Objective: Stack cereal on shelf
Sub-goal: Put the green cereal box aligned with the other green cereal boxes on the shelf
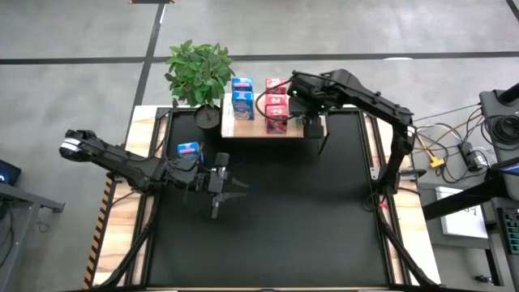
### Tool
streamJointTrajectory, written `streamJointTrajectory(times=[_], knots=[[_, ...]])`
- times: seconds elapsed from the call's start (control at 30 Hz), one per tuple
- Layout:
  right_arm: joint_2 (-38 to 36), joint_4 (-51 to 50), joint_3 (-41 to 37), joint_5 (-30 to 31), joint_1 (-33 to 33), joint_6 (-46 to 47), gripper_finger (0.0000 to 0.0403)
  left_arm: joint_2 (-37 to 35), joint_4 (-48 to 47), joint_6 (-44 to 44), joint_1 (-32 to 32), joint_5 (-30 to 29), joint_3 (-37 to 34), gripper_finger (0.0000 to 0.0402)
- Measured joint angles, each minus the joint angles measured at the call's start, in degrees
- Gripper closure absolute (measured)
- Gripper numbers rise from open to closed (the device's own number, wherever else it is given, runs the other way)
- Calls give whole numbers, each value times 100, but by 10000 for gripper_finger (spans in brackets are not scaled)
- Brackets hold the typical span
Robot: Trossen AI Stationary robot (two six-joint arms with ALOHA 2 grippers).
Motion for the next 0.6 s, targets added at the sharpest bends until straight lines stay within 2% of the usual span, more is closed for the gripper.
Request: streamJointTrajectory(times=[0.33,0.6], knots=[[72,-40,4,-79,-63,3,229,0,4,270,7,-2,0,318],[72,-46,91,-79,-89,105,205,0,42,353,4,-2,0,318]])
